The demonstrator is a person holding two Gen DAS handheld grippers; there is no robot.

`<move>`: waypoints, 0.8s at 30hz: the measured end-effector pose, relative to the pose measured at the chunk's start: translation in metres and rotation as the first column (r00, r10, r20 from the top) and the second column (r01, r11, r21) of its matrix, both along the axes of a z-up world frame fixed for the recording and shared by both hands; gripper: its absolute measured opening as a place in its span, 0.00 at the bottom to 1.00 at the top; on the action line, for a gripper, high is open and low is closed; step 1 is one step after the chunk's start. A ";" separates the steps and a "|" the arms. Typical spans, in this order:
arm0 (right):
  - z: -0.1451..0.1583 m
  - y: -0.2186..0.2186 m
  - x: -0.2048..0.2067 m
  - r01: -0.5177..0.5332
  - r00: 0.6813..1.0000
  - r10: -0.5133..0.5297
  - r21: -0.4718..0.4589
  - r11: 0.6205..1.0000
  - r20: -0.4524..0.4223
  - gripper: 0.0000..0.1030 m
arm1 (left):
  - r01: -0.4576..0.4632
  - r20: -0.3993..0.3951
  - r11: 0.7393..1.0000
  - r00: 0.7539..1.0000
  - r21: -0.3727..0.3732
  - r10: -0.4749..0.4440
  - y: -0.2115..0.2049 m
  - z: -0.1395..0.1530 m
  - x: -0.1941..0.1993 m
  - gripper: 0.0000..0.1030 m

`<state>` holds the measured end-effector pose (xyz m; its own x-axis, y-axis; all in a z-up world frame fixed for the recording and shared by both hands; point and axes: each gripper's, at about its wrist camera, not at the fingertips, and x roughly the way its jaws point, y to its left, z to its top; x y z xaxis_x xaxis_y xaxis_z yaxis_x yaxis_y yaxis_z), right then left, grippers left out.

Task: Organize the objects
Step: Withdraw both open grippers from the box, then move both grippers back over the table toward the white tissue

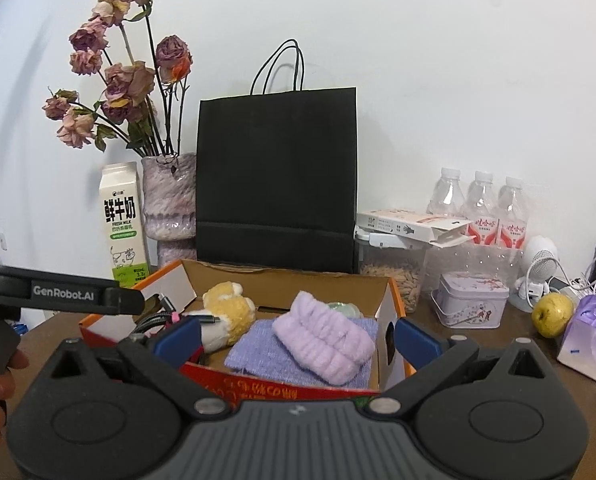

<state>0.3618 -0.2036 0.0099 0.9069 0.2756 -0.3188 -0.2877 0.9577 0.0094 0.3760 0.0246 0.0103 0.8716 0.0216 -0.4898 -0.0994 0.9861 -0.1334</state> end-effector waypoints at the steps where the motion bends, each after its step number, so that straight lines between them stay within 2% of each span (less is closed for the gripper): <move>1: 0.000 -0.001 -0.002 0.000 1.000 0.000 0.001 1.000 0.000 1.00 | 0.000 0.000 1.000 1.000 0.001 0.000 0.000 0.000 -0.003 1.00; 24: -0.012 -0.011 -0.068 -0.027 1.000 0.027 0.006 1.000 -0.004 1.00 | 0.037 0.018 0.998 0.999 0.045 -0.038 -0.013 -0.004 -0.069 1.00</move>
<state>0.2940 -0.2147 -0.0025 0.8980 0.3014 -0.3207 -0.3130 0.9496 0.0160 0.3074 0.0113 0.0064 0.8811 0.0100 -0.4728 -0.0601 0.9940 -0.0909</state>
